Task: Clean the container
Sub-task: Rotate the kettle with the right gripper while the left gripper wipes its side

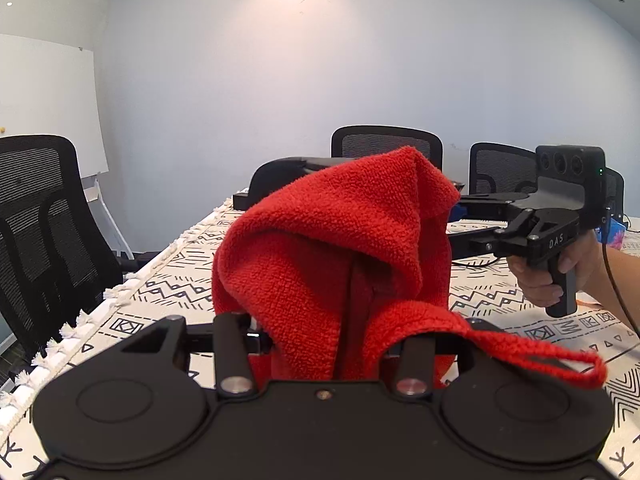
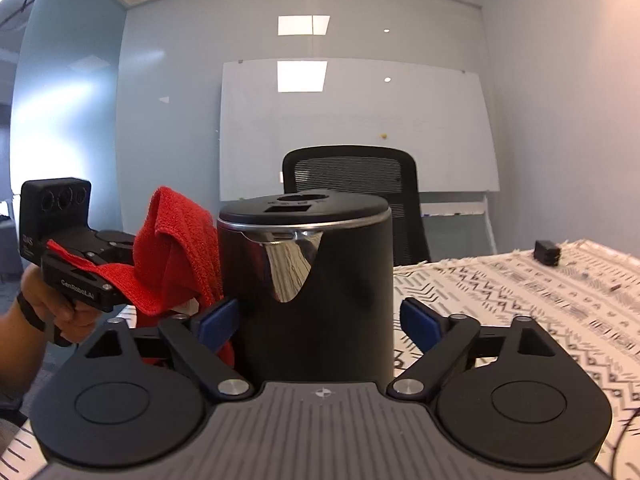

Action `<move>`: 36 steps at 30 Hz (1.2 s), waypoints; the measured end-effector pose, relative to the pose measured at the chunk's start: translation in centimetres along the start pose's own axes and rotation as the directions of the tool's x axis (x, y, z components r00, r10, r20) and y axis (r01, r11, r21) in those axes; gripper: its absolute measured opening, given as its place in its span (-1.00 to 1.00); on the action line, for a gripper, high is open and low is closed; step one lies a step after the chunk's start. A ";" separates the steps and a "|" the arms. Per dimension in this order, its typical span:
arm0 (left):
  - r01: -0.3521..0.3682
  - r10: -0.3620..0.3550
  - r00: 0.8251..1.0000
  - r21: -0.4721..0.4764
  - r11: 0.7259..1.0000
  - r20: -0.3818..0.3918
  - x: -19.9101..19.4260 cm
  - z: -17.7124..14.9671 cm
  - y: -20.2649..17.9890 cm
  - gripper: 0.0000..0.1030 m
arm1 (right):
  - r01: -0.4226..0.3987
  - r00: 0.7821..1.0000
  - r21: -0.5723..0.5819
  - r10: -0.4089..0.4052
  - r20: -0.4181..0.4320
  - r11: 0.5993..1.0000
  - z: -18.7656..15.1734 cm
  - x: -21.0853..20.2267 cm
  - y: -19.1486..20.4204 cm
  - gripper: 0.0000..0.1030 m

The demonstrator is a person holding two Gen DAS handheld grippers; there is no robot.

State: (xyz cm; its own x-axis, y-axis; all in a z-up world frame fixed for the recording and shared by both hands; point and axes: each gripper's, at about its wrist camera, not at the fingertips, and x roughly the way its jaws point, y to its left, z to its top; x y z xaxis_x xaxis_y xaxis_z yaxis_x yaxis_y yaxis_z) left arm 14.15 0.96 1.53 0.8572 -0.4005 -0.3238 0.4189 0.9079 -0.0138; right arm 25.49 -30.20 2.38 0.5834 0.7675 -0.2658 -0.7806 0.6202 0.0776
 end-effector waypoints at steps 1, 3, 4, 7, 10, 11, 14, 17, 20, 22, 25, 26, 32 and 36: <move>0.000 0.000 1.000 -0.001 1.000 0.001 -0.1 0.0 0.3 -0.06 | 0.004 1.000 -0.001 -0.004 -0.004 1.000 -0.1 0.1 0.3 0.60; 0.000 0.000 1.000 -0.005 1.000 0.004 -0.4 -0.2 0.7 -0.05 | 0.002 1.000 -0.035 -0.003 -0.019 0.999 -0.1 -0.2 1.4 0.48; 0.000 0.000 1.000 -0.007 1.000 0.006 -0.5 -0.2 0.9 -0.06 | -0.006 1.000 -0.053 0.004 -0.028 0.999 -0.1 -0.4 1.9 0.44; 0.004 -0.003 1.000 -0.012 1.000 0.012 -1.1 -0.5 1.4 -0.06 | -0.035 0.998 -0.093 0.029 -0.059 0.995 0.1 -0.9 2.5 0.07; 0.019 -0.019 1.000 -0.015 1.000 0.019 -1.7 -0.9 1.7 -0.05 | -0.046 0.996 -0.125 0.036 -0.082 0.991 0.3 -1.1 2.7 0.19; 0.028 -0.028 0.999 -0.015 0.999 0.021 -1.8 -1.0 1.8 -0.06 | -0.023 0.997 -0.124 0.014 -0.073 0.992 0.3 -0.9 2.7 0.36; 0.062 -0.062 0.997 -0.007 0.998 0.044 -2.4 -0.6 1.2 -0.06 | -0.007 0.998 -0.088 0.002 -0.063 0.996 0.1 0.4 2.1 0.56; 0.081 -0.080 0.994 -0.008 0.997 0.075 -2.7 0.0 0.7 -0.06 | -0.030 0.997 -0.087 0.024 -0.072 0.996 -0.4 0.7 2.2 0.52; 0.076 -0.077 0.997 0.006 0.997 0.022 -1.5 -0.7 0.0 -0.06 | -0.051 0.996 -0.093 0.043 -0.079 0.994 -1.0 0.7 2.5 0.26; 0.069 -0.068 0.997 0.020 0.997 -0.019 -0.8 -1.6 -0.5 -0.05 | -0.076 0.993 -0.103 0.066 -0.093 0.992 -1.0 0.3 2.4 -0.03; 0.066 -0.065 0.997 0.004 0.998 -0.034 -0.9 -2.2 -0.2 -0.05 | -0.093 0.993 -0.099 0.086 -0.076 0.991 -0.7 -0.1 2.2 -0.13; 0.065 -0.066 0.997 -0.007 0.998 -0.033 -1.1 -2.3 -0.1 -0.06 | -0.075 0.996 -0.099 0.069 -0.061 0.992 -0.7 0.0 2.3 0.00; 0.058 -0.058 0.996 0.000 0.998 0.062 -2.8 -0.1 -0.2 -0.06 | -0.029 0.999 -0.095 0.026 -0.028 0.995 -1.5 2.0 3.2 0.56; 0.029 -0.030 0.999 0.009 1.000 0.041 -2.7 -0.6 0.0 -0.03 | -0.082 0.996 -0.091 0.077 -0.053 0.992 -1.3 1.8 3.8 0.48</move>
State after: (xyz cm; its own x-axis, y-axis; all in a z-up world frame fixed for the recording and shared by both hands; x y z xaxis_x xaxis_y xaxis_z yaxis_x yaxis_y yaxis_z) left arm 11.71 2.08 1.87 0.8558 -0.4320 -0.2845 0.4465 0.8947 -0.0153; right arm 23.26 -26.73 0.91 0.5087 0.8036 -0.3091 -0.8430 0.5378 0.0109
